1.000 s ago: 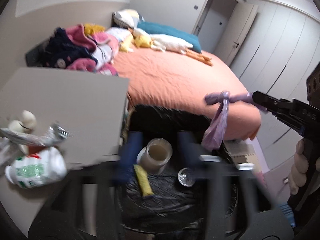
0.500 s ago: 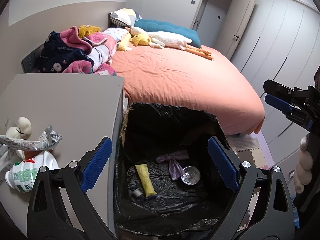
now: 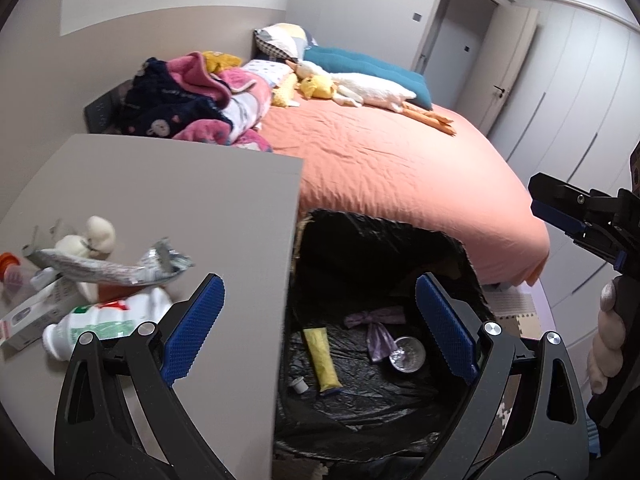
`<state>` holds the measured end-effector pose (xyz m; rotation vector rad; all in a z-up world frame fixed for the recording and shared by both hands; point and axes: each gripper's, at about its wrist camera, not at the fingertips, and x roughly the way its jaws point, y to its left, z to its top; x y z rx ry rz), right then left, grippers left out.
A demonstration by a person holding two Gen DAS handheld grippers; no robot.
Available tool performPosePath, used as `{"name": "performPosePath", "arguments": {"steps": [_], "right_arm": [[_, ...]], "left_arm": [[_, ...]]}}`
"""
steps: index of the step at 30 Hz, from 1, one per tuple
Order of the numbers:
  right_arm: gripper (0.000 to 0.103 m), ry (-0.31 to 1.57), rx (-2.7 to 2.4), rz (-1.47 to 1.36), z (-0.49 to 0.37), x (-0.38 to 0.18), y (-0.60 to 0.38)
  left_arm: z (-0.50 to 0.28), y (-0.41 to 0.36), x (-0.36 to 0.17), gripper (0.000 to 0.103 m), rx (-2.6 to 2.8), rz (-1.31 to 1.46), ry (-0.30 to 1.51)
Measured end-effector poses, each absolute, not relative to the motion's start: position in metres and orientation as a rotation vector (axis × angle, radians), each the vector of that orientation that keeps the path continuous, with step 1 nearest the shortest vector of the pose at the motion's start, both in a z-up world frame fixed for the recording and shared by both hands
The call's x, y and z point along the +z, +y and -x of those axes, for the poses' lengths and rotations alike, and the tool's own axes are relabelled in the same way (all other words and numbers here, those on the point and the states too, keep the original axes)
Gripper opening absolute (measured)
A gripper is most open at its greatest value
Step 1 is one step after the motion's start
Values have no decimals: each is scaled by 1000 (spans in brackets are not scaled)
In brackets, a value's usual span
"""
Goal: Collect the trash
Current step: 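Return both tools to the table toward the milk bottle and tube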
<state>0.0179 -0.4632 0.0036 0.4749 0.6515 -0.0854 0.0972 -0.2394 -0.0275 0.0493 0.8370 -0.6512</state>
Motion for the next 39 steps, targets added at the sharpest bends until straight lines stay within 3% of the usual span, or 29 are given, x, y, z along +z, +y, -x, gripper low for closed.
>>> {"name": "performPosePath", "arguments": {"steps": [17, 39], "right_arm": [[72, 702, 98, -407, -69, -3, -401], [72, 763, 293, -310, -133, -17, -340]], "left_arm": [[-115, -154, -35, 93, -356, 93, 879], [-153, -102, -77, 93, -29, 275, 1077]]}}
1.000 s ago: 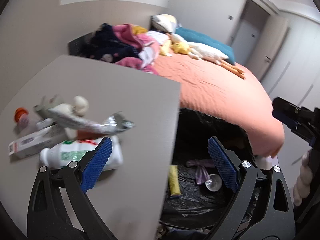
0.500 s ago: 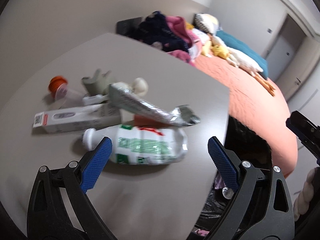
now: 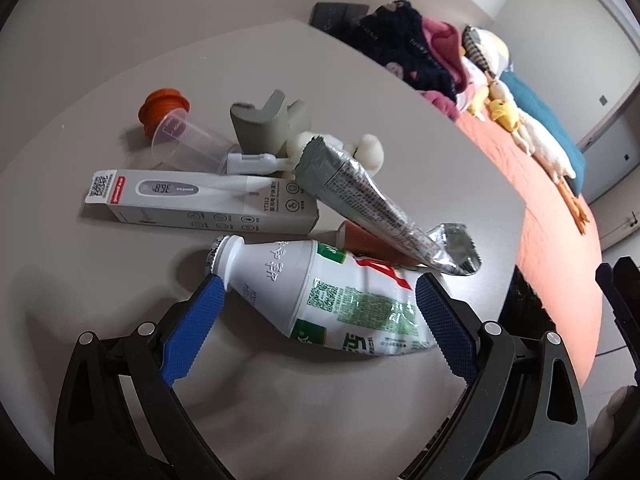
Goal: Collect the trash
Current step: 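Return both tools to the table toward the milk bottle and tube, then grasp the white milk bottle with the left tool while the right tool grasps the silver tube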
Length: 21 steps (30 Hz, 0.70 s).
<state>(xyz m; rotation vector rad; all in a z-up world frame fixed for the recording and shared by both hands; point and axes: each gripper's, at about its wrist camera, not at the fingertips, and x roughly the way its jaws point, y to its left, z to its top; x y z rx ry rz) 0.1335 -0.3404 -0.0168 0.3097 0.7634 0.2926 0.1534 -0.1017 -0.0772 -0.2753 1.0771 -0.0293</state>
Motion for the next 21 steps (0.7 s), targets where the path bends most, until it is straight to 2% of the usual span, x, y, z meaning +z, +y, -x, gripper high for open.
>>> {"name": "performPosePath", "arguments": {"steps": [7, 9, 11, 21], "right_arm": [[72, 788, 326, -294, -147, -22, -328], [72, 796, 336, -286, -151, -23, -324], [72, 803, 345, -278, -154, -24, -320], [72, 853, 409, -225, -170, -36, -289]], "left_arm": [[-161, -105, -89, 92, -27, 302, 1118], [-162, -103, -90, 90, -34, 319, 1119], [-163, -99, -89, 83, -31, 335, 1112], [-159, -79, -89, 74, -36, 385, 1107]]}}
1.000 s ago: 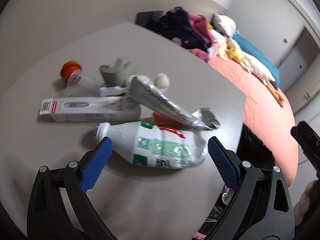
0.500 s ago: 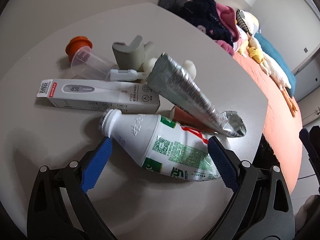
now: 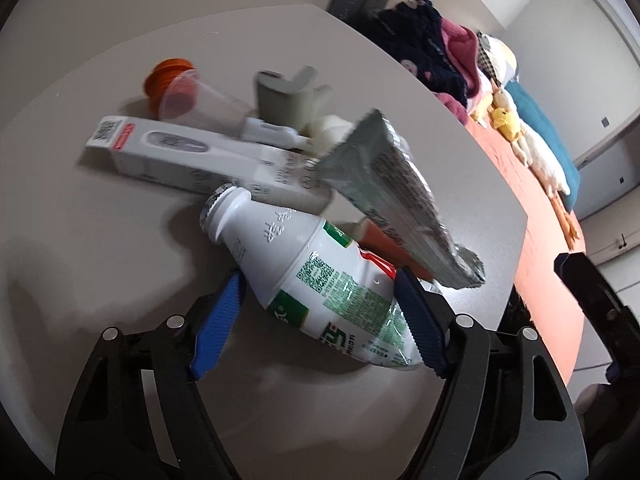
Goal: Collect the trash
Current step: 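Grasp the white milk bottle with the left tool while the right tool grasps the silver tube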
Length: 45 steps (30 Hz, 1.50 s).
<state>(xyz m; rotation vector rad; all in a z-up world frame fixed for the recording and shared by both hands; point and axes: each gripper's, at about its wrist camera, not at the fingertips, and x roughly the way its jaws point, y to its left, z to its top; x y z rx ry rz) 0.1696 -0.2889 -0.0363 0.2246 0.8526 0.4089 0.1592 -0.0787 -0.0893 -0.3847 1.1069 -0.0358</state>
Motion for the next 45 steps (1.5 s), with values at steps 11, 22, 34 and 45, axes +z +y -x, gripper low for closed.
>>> {"name": "performPosePath", "arguments": {"steps": [11, 22, 34, 45], "right_arm": [[72, 891, 475, -143, -177, -50, -249], [63, 899, 511, -14, -190, -64, -215], [15, 954, 570, 11, -196, -81, -207], [14, 908, 583, -61, -186, -58, -216]], "left_arm": [[-149, -33, -94, 73, -14, 535, 1147], [-160, -29, -96, 79, -1, 534, 1169], [-165, -33, -90, 40, -22, 520, 1117], [-147, -31, -77, 40, -43, 497, 1067]]}}
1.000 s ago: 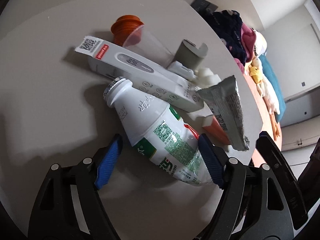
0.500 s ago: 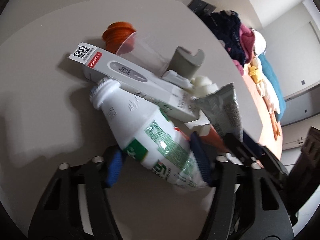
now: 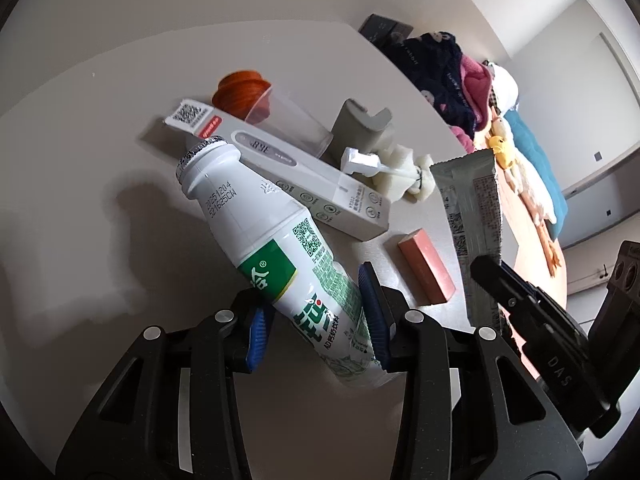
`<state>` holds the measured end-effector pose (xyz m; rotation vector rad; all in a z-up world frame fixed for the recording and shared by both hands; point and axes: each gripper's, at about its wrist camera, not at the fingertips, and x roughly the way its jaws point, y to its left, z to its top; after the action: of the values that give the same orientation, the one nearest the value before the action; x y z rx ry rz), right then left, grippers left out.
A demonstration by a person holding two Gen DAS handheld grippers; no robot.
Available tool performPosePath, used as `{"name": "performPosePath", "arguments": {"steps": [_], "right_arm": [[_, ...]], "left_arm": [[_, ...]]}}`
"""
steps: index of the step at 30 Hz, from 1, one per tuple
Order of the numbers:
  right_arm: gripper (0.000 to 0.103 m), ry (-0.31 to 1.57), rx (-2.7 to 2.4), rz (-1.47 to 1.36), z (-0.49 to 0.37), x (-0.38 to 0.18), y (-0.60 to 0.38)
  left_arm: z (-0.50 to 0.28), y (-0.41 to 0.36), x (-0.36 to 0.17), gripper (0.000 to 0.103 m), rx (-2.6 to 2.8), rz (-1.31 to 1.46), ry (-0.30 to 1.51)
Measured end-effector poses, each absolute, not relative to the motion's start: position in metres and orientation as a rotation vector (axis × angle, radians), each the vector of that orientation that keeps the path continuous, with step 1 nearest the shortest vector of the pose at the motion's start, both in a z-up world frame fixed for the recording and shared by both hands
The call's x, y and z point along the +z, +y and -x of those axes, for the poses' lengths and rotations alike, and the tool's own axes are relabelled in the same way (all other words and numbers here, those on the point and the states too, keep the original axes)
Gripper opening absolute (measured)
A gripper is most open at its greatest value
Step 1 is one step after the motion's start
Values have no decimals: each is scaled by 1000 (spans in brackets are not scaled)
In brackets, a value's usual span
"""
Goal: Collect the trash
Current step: 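Grasp the white milk bottle with the left tool while the right tool grasps the silver tube, then carry bottle and tube over the bin and open both tools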
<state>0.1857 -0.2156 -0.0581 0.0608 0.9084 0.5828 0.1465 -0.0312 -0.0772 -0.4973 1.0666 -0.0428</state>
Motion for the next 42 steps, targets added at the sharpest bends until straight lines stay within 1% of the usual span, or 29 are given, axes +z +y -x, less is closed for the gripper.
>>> {"name": "performPosePath", "arguments": {"steps": [10, 18, 42], "right_arm": [[14, 847, 559, -106, -166, -28, -234], [14, 800, 498, -151, -145, -10, -264], [14, 718, 266, -243, -82, 12, -359]], "left_arm": [[-135, -45, -48, 40, -112, 448, 1002], [-135, -71, -30, 40, -200, 372, 975], [-136, -174, -10, 40, -503, 202, 961]]}}
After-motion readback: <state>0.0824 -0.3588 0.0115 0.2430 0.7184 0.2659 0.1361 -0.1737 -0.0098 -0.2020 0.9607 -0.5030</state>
